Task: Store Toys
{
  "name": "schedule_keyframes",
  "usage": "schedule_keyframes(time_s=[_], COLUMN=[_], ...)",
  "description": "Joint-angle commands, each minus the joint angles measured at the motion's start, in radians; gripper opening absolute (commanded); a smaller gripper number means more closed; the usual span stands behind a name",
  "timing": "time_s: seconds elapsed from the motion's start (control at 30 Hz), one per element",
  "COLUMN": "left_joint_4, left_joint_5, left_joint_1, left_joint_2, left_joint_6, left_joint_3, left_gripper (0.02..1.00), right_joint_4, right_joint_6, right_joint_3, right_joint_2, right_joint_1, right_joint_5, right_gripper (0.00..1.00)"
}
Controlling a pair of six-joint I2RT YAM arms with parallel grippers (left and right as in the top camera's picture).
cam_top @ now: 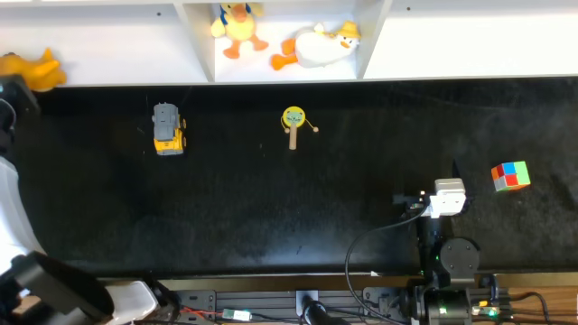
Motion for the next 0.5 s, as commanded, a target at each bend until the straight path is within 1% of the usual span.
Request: schedule_keyframes(time_s=[0.03, 0.13, 0.5], left_joint_4=[0.015, 0.019, 0.021], left_joint_5=[-0.020, -0.052, -0.097], left_joint_1=[-0.043, -0.063, -0.075], left_joint_2=[0.024, 0.026, 0.032], left_joint_6=[-0.004, -0.004, -0.003], left_joint_3=[0.045, 0.047, 0.048], left_gripper=[0.042, 0.042, 0.045], right_joint_4=[0.005, 0.005, 0.005], right_joint_6=[0.007, 0.007, 0.007], right_joint_3=[-0.013, -0.013, -0.013], right_joint_2=[-0.010, -0.010, -0.010], right_joint_1=[-0.002, -0.002, -0.002], right_joint_5=[-0.006, -0.006, -0.006], right_gripper=[0.996, 0.996, 0.993])
